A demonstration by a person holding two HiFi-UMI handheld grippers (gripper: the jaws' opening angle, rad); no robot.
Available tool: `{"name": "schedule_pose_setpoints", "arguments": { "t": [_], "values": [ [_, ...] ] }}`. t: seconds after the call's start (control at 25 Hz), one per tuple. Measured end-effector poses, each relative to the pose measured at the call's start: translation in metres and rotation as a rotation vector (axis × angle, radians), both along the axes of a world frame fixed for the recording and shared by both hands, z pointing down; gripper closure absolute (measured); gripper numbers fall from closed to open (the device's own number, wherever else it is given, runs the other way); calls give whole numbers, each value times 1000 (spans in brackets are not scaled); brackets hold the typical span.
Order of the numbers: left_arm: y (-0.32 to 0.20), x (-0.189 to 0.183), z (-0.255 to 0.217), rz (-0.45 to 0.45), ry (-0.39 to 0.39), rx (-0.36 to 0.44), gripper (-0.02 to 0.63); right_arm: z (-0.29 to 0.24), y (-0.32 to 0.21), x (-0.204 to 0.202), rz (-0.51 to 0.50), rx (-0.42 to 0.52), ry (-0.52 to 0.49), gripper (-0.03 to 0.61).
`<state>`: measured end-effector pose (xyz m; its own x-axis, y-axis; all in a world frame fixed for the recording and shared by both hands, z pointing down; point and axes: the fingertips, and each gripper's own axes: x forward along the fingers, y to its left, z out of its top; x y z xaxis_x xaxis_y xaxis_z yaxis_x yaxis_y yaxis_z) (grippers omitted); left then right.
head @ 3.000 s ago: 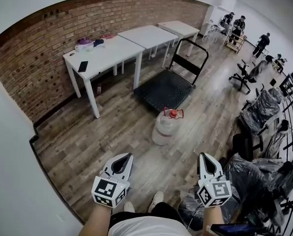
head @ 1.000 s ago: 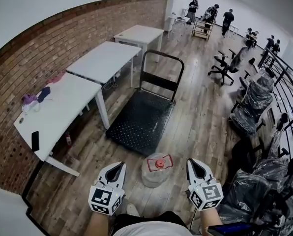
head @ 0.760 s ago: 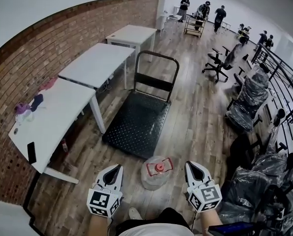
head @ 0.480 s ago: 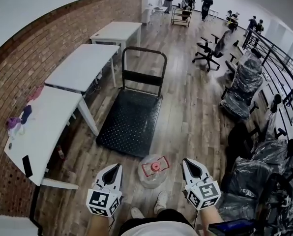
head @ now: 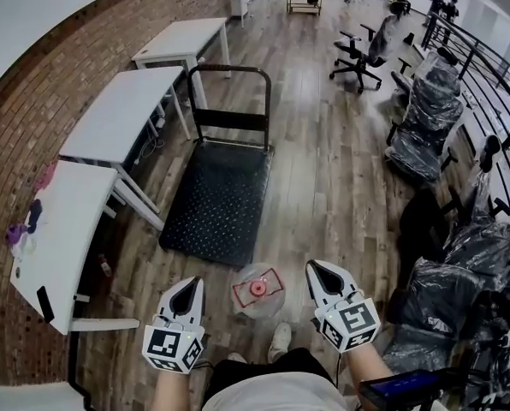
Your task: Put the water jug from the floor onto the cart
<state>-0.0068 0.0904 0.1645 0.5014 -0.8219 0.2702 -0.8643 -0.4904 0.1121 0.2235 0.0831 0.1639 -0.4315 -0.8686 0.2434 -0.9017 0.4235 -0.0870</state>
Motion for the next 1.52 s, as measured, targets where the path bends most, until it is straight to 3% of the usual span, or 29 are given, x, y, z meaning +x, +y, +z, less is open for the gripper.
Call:
{"name": "schedule_pose_setpoints", "arguments": {
  "t": [0.24, 0.6, 0.88, 1.12, 1.52],
  "values": [
    [-14, 9, 28, 5, -35, -68, 615, 29, -22, 12, 8, -52, -13, 577],
    [-40, 31, 71, 87, -60, -83, 615, 89, -21, 13, 19, -166, 12, 576],
    [-42, 0, 134, 89, -103, -180, 615, 155, -35, -18, 7, -273, 35, 568],
    [-48, -23, 183, 51, -57, -246, 615, 232, -46, -45, -15, -360, 30, 489],
    [-46, -49, 269, 58, -80, -314, 615, 348, -43, -82, -64, -467, 130, 336]
  ]
}}
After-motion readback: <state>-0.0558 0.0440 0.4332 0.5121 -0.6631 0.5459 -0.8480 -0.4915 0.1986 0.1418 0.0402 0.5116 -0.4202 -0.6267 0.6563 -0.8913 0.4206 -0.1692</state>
